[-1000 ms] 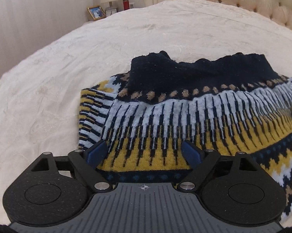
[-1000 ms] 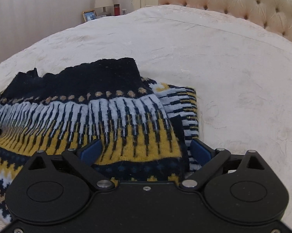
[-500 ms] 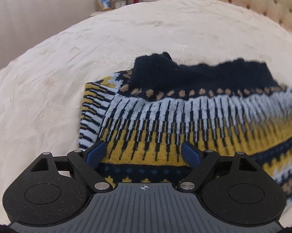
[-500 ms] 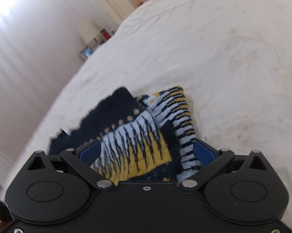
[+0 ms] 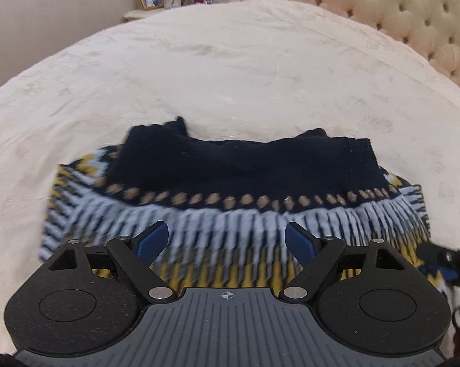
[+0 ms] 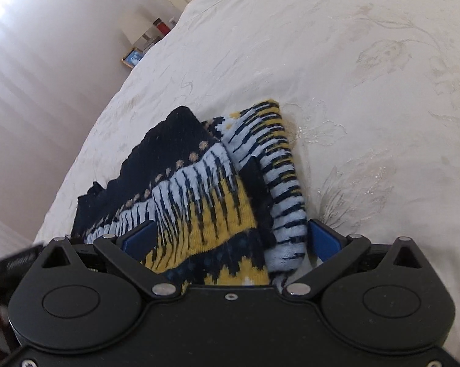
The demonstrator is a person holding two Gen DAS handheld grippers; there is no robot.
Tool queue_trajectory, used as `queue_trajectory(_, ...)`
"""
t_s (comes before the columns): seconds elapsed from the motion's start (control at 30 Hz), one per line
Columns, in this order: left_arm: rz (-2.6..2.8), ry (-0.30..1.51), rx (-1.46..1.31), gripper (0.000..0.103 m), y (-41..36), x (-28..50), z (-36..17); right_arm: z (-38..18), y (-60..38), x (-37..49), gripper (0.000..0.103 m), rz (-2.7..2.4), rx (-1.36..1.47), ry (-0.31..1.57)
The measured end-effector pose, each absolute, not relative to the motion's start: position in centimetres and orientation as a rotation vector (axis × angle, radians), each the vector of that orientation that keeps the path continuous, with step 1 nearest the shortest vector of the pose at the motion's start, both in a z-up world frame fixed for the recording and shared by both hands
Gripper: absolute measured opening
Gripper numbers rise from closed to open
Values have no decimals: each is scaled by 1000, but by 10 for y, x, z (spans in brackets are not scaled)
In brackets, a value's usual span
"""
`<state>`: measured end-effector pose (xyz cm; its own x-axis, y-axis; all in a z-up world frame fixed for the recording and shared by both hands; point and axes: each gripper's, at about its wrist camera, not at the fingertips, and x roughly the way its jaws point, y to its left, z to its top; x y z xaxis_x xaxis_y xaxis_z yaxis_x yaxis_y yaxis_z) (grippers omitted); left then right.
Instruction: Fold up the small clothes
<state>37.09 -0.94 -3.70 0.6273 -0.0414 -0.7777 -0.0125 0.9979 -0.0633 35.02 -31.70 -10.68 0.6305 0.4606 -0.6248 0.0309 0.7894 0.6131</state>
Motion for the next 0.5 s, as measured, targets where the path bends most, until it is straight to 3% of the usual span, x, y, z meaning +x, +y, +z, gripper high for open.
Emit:
queue_trajectory(0.2,35,985,-32,85,-22,398,-73,-110,-325,348,102,277,672,865)
queue_trajectory(0.5,52,966,16,101,-33,401,-89,-116,-333,352,103,317,728,870)
